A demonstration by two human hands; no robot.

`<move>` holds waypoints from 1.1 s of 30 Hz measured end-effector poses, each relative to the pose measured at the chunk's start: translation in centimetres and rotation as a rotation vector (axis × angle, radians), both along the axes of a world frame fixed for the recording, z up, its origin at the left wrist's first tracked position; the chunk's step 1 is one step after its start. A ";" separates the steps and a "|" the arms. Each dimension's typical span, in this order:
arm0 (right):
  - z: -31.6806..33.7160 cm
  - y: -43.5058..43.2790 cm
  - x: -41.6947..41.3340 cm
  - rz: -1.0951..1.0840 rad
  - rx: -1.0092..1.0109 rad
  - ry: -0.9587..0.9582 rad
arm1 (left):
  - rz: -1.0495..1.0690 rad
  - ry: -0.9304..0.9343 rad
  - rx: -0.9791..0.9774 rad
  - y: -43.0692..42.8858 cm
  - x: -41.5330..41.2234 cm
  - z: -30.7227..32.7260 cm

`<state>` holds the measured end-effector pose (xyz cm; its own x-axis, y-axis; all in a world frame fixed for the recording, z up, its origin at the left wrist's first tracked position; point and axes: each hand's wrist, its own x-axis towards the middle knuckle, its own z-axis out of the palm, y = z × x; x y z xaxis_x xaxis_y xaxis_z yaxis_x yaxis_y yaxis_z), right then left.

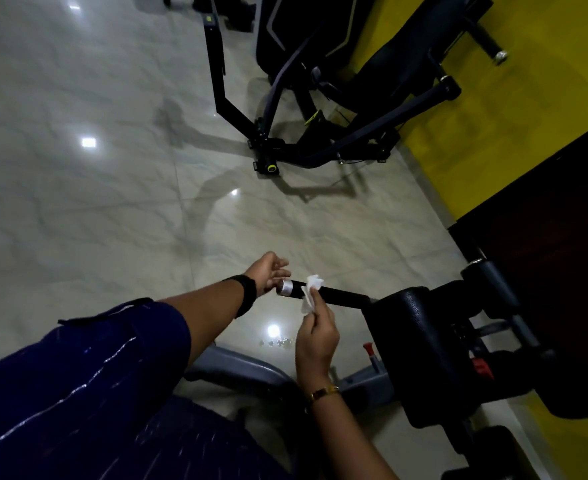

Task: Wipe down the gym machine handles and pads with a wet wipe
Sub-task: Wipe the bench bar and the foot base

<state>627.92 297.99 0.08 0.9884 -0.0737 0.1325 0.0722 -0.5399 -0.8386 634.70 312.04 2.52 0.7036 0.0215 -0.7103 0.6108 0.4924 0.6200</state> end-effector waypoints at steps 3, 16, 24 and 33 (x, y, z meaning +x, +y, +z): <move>0.1 0.6 0.6 0.075 -0.217 -0.196 | -0.055 0.061 -0.045 0.6 0.0 -0.4; 0.2 3.5 3.1 0.620 -1.098 -0.390 | -0.343 0.226 -0.126 3.9 2.3 -0.6; -0.1 6.0 1.2 0.108 -0.809 -0.015 | -0.676 0.192 -0.064 5.0 5.0 -0.8; 0.0 5.3 0.7 0.095 -0.723 -0.016 | -0.730 0.117 -0.046 3.9 6.6 -0.4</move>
